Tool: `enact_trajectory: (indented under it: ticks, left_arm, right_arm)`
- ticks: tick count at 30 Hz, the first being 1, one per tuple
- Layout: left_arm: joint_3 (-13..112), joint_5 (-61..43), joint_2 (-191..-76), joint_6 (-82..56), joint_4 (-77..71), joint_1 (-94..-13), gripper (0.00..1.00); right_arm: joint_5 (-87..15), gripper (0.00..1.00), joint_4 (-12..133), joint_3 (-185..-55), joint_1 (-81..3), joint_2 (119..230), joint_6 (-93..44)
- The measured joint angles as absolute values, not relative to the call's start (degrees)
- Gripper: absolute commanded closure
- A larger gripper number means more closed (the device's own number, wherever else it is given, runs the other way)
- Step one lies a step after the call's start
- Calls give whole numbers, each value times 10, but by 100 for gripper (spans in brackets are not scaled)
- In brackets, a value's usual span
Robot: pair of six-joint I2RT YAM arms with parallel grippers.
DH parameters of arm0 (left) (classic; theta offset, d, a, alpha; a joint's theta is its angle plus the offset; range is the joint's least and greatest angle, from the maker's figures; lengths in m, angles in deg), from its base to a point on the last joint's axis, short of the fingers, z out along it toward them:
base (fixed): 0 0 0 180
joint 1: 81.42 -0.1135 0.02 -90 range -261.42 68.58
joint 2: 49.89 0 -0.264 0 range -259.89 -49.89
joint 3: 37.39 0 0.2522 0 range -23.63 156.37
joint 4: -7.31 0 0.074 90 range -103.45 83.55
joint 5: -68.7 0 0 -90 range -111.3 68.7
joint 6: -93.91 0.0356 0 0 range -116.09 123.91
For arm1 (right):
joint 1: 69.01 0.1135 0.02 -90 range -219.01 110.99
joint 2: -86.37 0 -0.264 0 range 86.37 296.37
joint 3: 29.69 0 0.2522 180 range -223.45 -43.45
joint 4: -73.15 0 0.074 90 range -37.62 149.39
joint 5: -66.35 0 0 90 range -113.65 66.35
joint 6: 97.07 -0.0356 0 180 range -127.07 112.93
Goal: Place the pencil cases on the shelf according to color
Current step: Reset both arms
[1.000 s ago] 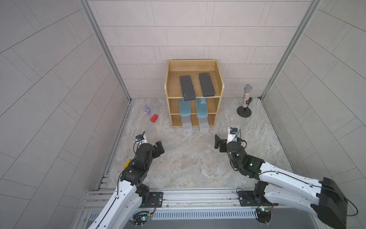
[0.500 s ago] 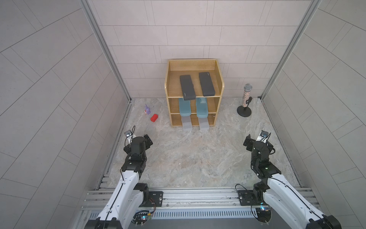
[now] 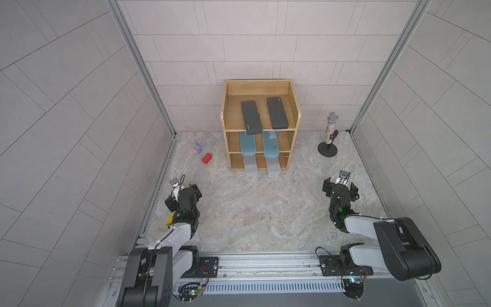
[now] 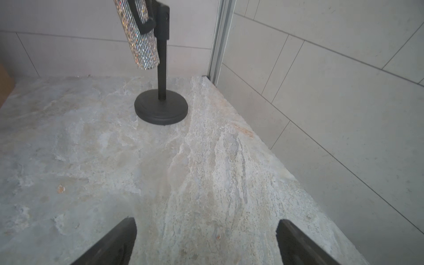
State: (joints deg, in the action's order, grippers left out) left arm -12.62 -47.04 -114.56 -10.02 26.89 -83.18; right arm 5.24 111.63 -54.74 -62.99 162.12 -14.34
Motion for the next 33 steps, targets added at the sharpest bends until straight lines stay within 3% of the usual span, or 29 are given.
enact_trajectory:
  ticks: [5, 14, 19, 33]
  left_arm:
    - [-105, -448, -1212, -95, 333, -833, 0]
    - [-100, -395, -1314, -76, 456, -833, 1]
    - [-81, -327, -1389, -43, 499, -833, 0]
    - [-14, -264, -1391, 2, 446, -821, 0]
  right_arm:
    - [27, 0, 1272, -522, -657, 1715, -146]
    - [-39, 0, 1344, -537, -659, 1775, -133]
    - [-48, 0, 1315, -551, -658, 1769, -131]
    - [-42, 0, 1267, -587, -658, 1775, -131]
